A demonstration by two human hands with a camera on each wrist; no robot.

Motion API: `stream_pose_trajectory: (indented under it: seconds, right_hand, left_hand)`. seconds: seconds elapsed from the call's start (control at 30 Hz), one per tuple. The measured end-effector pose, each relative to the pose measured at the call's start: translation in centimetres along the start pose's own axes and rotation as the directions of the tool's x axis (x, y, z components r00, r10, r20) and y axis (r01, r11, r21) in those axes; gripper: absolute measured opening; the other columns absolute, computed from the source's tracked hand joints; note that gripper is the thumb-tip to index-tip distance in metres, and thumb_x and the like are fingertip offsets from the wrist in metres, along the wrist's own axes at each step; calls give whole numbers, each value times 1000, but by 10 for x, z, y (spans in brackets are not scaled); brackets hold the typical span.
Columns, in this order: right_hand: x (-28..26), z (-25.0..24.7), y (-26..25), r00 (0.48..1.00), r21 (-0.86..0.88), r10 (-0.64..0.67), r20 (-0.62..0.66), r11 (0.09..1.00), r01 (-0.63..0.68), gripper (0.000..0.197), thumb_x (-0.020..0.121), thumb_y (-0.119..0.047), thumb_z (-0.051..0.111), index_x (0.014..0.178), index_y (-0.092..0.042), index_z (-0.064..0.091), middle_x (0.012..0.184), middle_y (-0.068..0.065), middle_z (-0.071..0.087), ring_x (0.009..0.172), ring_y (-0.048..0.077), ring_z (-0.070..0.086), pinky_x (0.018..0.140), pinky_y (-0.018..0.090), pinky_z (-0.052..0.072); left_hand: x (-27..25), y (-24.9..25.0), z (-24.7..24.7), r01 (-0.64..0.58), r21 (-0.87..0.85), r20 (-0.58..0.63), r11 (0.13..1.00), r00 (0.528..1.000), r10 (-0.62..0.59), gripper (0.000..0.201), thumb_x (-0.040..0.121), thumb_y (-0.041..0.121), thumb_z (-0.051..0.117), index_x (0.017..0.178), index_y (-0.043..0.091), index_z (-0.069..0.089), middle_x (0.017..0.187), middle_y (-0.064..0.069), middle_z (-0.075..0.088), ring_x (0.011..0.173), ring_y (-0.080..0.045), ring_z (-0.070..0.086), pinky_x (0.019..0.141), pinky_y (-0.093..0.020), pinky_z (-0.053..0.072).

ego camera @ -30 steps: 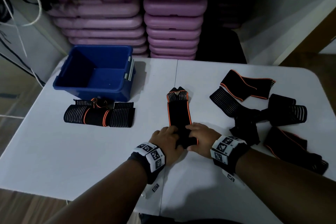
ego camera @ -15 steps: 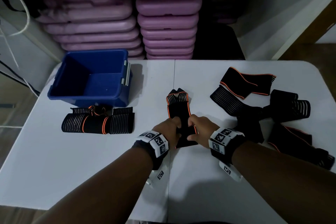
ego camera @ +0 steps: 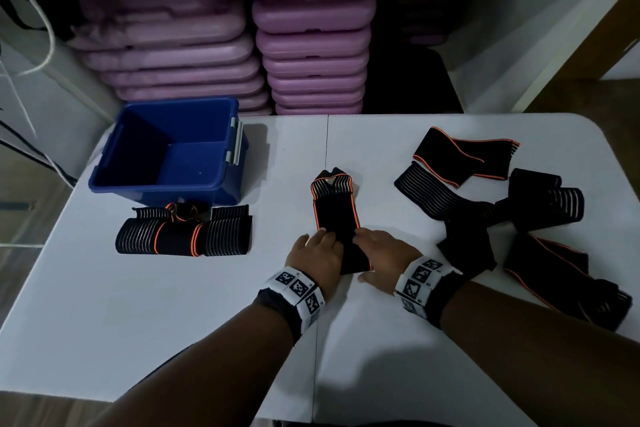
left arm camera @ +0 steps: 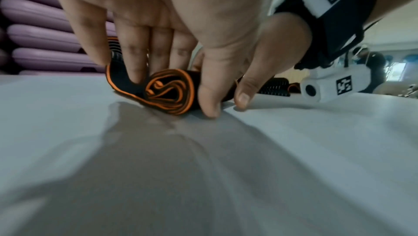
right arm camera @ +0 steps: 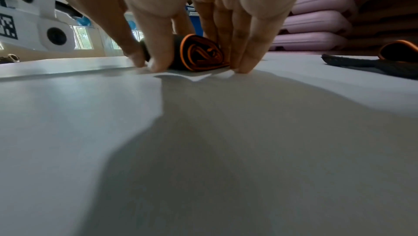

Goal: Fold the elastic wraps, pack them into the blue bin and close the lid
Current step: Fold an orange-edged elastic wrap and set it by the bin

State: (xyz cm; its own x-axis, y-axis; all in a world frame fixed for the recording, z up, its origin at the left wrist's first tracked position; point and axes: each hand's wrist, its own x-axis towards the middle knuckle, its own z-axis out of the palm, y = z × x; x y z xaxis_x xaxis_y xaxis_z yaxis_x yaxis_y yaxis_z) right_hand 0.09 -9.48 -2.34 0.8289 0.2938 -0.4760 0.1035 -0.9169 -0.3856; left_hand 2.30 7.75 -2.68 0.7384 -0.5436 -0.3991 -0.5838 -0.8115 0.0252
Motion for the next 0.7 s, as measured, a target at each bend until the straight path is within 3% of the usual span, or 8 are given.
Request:
stream_pose_trajectory:
  seconds: [0.13,0.33,0.5,0.6,0.7]
  right_hand:
    - [-4,-4,-4,997,-37,-25,-78,999,22,56,92,-38,58,140,-13,41,150,4,38,134,24,39,108,39,37]
    - [-20,15,2,993,38,-32,-114,999,37,59,79,-54,44,125,-22,60,151,-3,38,138,17,36,111,37,33]
    - [-30,30,-2,996,51,-23,-86,998,27,51,72,-55,43,103,-22,69,130,-8,49,126,13,42,104,33,37]
    - [-26,29,-4,999,32,2,-46,999,0,46,77,-54,46,105,-23,67,127,-9,49,127,14,39,105,35,34]
    - [-16,22,-3,999,-5,38,-12,999,-38,41,85,-54,49,114,-26,61,130,-9,49,130,16,36,106,40,32]
  left_hand:
    - [-2,-4,-9,13,-74,17,997,1000,-12,62,88,34,52,146,18,36,156,-1,28,148,-21,15,119,-45,16]
    - [-17,-4,-8,-20,-132,88,991,996,32,57,85,48,47,138,29,48,162,3,13,149,-20,7,118,-50,12]
    - [-30,3,-1,-24,-211,179,977,982,63,71,75,67,32,131,30,56,154,7,22,140,-15,21,116,-41,16]
    - [-28,1,-3,-10,-253,212,967,975,66,73,73,66,33,129,27,59,152,9,26,138,-14,26,113,-36,21]
    - [-23,-5,-6,-12,-270,201,963,977,69,60,81,55,45,132,26,55,151,10,32,134,-13,35,110,-36,26]
